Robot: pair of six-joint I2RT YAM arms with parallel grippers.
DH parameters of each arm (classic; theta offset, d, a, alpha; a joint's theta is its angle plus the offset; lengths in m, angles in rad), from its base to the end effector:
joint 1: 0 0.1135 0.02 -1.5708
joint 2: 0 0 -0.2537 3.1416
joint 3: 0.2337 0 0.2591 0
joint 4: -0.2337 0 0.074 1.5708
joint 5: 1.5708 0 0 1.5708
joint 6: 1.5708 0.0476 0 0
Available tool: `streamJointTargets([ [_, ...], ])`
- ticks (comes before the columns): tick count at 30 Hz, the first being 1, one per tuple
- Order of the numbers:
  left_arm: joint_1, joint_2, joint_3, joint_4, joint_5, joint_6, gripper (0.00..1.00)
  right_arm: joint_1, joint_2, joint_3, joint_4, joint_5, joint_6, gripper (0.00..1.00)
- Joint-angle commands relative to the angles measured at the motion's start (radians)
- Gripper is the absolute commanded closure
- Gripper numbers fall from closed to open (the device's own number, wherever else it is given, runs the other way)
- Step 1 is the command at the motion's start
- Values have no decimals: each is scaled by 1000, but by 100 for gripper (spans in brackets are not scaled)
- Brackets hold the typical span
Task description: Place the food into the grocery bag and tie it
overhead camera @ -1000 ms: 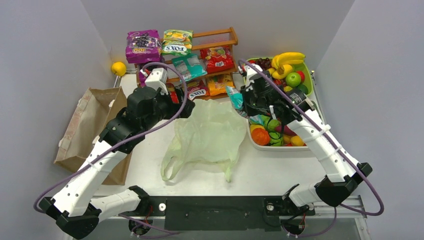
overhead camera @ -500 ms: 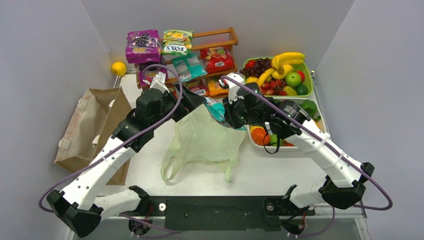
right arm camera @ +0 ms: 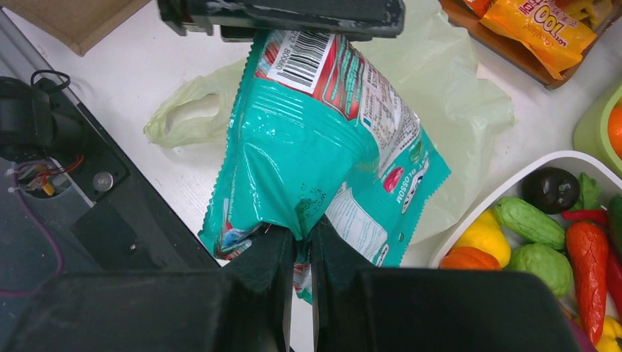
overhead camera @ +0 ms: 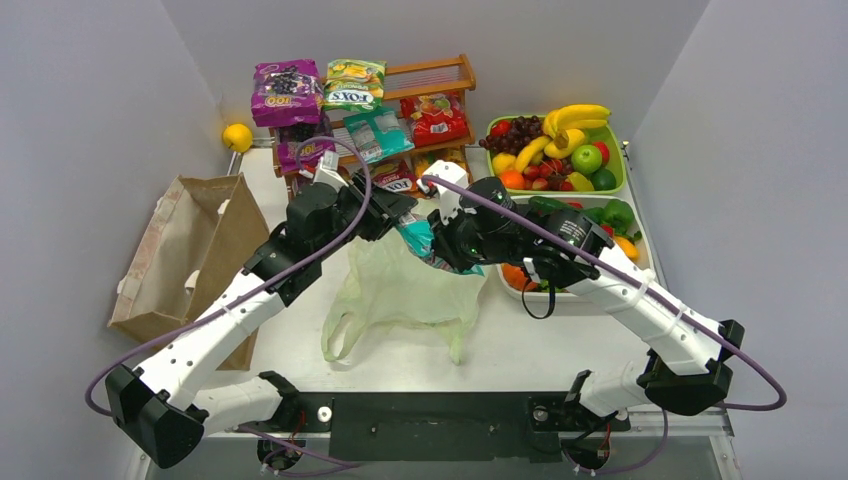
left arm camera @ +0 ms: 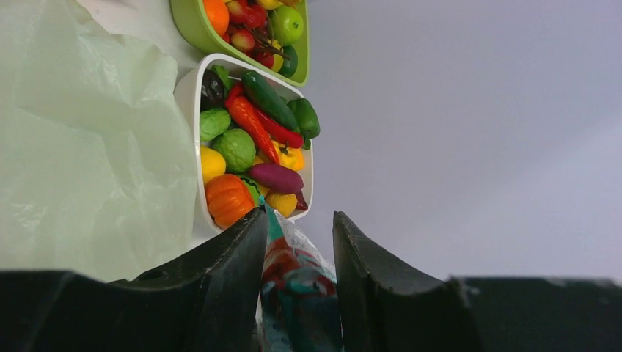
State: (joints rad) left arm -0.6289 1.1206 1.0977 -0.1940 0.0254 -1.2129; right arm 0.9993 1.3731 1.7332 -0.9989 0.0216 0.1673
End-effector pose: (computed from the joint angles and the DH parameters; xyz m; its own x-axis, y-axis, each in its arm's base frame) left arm 0.2271 -0.1667 0.3700 -0.6306 -0.6992 -0.3370 0.0500 0.3967 -0.9166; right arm 0.1537 0.2371 0.4347 -0.4565 -0.4020 -0.7937 -0.7662 0.6311 0.1210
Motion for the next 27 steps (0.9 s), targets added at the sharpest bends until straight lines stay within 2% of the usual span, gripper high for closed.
streamJointTargets([
  [1, -12, 0, 8, 43, 16, -27, 65, 18, -8, 41, 72, 20, -29, 100],
  [3, -16, -13, 17, 24, 16, -17, 65, 17, -9, 40, 78, 35, -29, 100],
  [5, -16, -31, 19, 14, 11, 0, 80, 18, -11, 38, 85, 39, -28, 100],
  [6, -17, -37, 22, 7, 7, 7, 96, 18, -10, 36, 89, 40, -28, 100],
  [8, -16, -56, 31, -28, -6, 33, 100, 17, -9, 34, 93, 44, -25, 100],
  [11, -15, -81, 60, -75, -14, 102, 100, 17, -9, 27, 96, 48, -21, 100],
  [12, -15, -85, 72, -111, -15, 118, 100, 17, -8, 25, 97, 48, -18, 97],
  [13, -14, -89, 99, -131, -41, 145, 100, 17, -10, 23, 97, 48, -17, 86],
  [14, -12, -91, 112, -176, -55, 161, 100, 17, -10, 19, 97, 48, -15, 80],
  [16, 0, -94, 153, -241, -113, 205, 100, 17, -14, 13, 96, 48, -9, 50],
  [18, 21, -94, 193, -297, -143, 244, 100, 17, -24, 4, 97, 51, -6, 39],
  [22, 68, -60, 302, -405, -193, 323, 100, 18, -52, -28, 94, 31, 4, 32],
  [27, 174, -17, 440, -502, -210, 419, 100, 18, -113, -85, 93, 0, 21, 31],
])
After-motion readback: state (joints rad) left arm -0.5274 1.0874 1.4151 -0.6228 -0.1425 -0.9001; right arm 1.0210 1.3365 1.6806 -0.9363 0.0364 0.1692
